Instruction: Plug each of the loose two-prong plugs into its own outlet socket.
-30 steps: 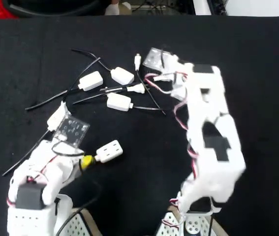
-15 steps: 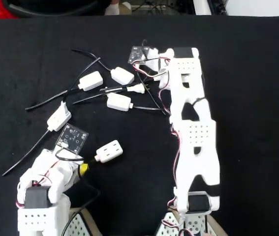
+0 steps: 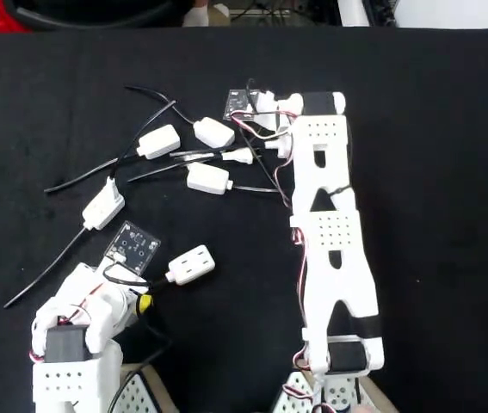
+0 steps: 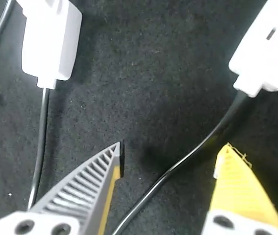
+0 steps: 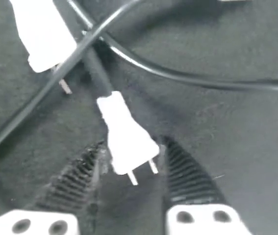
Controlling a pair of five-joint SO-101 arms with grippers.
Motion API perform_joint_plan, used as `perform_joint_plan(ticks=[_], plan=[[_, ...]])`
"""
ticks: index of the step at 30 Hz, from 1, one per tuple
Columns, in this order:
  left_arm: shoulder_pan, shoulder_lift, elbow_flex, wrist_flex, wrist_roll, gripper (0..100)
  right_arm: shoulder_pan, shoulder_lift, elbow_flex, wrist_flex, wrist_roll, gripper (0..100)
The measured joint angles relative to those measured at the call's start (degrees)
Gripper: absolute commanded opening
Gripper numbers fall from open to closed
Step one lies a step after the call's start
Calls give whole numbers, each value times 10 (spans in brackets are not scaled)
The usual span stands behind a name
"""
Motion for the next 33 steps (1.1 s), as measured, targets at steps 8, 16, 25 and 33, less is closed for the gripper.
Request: perform_joint_plan(ticks=[8,16,25,33], plan=[[0,3,9,-18,-2,300,0,-16,-18,69,0,11],[0,3,10,-18,-2,300,0,-116,-18,80,-81,11],[0,3,10,-18,-10,300,-10,-327,171,80,-199,11],[0,3,10,-18,-25,300,-69,-608,520,80,-276,11]])
